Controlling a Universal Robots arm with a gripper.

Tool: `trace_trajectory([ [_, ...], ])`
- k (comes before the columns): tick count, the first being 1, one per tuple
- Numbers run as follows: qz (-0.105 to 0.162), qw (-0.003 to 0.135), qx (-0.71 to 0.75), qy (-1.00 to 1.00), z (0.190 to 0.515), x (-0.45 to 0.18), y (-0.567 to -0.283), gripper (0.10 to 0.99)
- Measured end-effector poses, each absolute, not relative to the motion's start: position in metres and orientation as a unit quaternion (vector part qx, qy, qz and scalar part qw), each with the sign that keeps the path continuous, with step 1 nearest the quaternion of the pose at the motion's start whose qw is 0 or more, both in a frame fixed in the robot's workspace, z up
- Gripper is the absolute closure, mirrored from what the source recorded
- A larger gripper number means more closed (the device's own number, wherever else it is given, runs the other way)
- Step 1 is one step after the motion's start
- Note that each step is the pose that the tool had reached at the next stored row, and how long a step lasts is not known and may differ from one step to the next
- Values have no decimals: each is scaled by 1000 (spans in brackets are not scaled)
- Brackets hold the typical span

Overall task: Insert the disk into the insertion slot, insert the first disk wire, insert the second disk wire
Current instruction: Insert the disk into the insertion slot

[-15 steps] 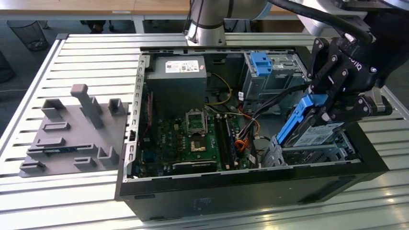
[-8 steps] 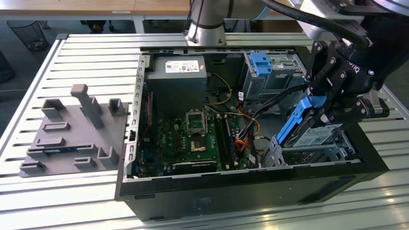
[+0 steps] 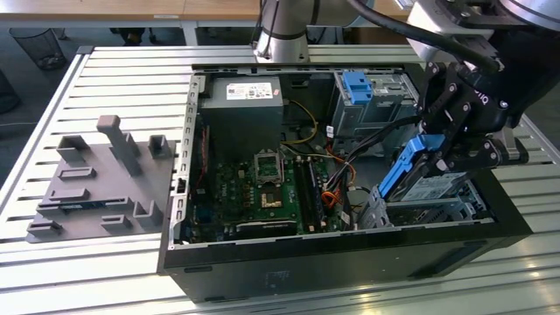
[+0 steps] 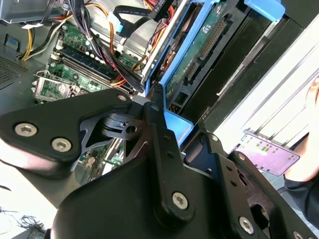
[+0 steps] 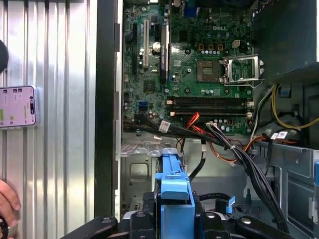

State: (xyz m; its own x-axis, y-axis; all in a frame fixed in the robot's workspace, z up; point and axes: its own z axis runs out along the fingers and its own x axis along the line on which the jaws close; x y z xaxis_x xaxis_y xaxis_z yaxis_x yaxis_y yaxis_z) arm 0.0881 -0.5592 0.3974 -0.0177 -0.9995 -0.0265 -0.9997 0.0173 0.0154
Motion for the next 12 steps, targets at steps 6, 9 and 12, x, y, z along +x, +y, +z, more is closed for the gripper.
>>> trace_trajectory([
  [6, 15, 4, -701, 713, 393, 88, -559, 722],
  [9, 15, 4, -701, 713, 391, 88, -559, 722],
  [12, 15, 4, -701, 713, 389, 88, -559, 722],
])
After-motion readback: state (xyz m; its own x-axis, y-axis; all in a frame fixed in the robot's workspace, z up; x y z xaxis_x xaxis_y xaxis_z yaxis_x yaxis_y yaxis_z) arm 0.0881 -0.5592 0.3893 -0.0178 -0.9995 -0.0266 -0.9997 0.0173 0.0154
